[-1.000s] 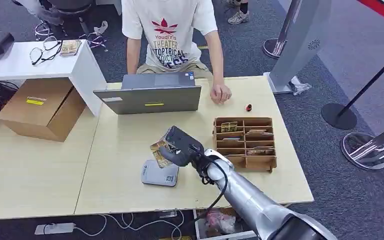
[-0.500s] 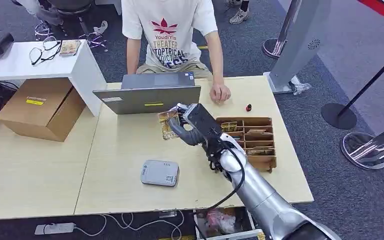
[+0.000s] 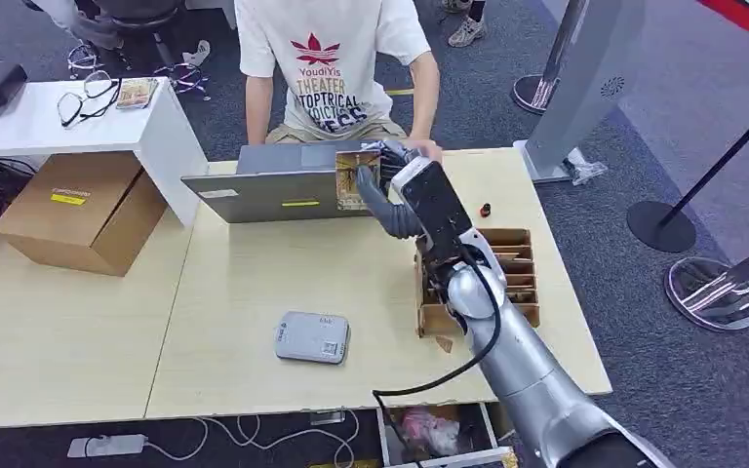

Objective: Pass the card to the sensor for recognition and then transmit it.

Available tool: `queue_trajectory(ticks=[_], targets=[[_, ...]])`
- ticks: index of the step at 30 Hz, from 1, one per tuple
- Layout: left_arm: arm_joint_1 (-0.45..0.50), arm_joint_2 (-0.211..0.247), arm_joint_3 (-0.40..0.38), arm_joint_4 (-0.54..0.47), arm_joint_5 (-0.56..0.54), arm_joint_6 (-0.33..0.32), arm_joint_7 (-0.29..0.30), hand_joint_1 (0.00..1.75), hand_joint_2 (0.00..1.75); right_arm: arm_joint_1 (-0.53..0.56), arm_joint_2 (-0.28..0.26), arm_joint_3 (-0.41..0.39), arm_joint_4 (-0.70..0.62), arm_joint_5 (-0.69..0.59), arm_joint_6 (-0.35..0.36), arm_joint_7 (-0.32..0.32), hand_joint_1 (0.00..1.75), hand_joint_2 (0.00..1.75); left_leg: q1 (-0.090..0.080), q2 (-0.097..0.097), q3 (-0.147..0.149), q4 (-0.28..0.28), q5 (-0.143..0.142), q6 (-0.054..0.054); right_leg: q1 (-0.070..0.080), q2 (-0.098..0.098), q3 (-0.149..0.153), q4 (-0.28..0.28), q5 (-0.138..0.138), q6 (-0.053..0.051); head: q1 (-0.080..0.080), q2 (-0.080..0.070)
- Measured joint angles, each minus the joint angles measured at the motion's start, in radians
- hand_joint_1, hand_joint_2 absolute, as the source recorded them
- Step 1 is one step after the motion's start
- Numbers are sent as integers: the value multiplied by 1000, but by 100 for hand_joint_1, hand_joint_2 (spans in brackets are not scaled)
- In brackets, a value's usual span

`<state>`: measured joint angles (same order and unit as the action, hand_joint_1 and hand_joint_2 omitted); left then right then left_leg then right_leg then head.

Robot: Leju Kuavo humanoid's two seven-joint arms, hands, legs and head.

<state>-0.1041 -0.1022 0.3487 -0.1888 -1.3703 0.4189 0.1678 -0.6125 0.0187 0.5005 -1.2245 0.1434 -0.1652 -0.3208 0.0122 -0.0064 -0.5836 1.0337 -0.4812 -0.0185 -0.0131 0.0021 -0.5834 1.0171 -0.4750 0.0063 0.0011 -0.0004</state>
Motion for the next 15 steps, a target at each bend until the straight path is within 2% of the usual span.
queue_trajectory(ticks=[7,15], targets=[[-3,0,0,0,2,0,0,0,0,-57,11,-3,36,78,-54,23,175,175,0,0,0,0,0,0,0,0,0,0,0,0,0,0],[-3,0,0,0,3,-2,4,0,0,-153,25,-29,171,180,-147,46,175,175,0,0,0,0,0,0,0,0,0,0,0,0,0,0]])
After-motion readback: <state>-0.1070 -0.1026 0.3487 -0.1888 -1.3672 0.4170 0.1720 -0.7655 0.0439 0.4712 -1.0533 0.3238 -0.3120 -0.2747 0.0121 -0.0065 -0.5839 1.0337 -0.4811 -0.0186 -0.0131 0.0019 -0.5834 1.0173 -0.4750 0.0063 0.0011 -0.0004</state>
